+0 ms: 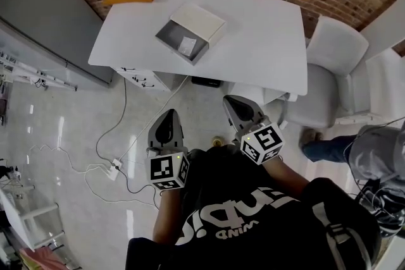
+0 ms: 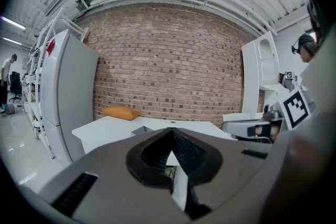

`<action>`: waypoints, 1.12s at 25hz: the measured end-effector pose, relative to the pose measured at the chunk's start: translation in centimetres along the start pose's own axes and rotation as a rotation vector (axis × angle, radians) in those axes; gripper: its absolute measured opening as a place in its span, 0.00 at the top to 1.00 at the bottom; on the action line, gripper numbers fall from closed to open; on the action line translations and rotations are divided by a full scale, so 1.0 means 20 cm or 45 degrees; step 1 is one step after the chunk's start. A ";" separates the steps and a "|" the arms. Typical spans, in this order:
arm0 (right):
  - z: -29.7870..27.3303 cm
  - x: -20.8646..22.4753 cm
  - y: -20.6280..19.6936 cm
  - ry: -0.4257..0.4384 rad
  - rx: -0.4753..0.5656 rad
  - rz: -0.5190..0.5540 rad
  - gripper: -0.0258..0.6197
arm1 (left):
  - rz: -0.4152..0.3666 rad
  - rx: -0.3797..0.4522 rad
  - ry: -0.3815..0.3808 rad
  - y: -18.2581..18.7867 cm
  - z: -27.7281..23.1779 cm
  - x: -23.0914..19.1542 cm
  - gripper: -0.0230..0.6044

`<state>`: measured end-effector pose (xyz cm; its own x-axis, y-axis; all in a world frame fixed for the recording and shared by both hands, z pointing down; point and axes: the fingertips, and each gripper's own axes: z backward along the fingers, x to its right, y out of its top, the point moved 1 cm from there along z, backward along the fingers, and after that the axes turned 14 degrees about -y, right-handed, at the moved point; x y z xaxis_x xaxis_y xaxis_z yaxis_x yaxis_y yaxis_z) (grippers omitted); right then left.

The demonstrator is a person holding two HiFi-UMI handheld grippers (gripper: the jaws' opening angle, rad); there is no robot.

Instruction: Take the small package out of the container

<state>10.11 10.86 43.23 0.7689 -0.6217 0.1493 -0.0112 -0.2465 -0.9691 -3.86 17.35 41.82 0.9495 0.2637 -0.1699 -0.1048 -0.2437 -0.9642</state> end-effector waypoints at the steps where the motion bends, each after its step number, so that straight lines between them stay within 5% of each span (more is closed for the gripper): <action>1: -0.01 0.01 0.00 0.003 -0.003 -0.001 0.96 | 0.003 0.000 0.009 0.00 -0.01 -0.01 0.96; 28: -0.60 0.12 0.02 -0.028 -0.032 0.000 0.96 | 0.030 0.010 -0.036 0.06 -0.48 -0.44 0.96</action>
<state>4.23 0.43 45.53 0.7827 -0.6052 0.1450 -0.0268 -0.2656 -0.9637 -9.60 5.81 44.02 0.9381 0.2842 -0.1980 -0.1294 -0.2427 -0.9614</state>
